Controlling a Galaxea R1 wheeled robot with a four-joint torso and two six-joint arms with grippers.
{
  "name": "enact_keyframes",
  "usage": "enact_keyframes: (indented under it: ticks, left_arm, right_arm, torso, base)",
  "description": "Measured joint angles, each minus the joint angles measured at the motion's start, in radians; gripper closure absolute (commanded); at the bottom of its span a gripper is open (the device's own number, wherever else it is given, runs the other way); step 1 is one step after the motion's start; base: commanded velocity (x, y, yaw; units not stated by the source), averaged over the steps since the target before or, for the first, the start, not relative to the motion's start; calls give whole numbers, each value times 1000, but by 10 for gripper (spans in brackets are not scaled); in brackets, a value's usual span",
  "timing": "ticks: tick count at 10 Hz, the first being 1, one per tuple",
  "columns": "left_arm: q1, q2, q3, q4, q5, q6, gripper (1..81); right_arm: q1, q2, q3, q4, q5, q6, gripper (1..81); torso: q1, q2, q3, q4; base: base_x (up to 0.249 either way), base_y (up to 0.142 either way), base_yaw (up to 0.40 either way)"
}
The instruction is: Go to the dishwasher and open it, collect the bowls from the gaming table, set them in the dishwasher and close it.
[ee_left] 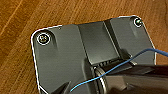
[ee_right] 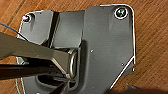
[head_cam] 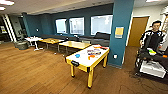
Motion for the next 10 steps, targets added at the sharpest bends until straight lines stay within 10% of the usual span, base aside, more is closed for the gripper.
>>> enact_keyframes:
  ticks: [10]
  left_arm:
    - [5,0,1,0,1,0,10]
  right_arm:
    - [3,0,0,-1,0,0,10]
  torso:
    - [0,0,0,0]
  base:
    - [0,0,-23]
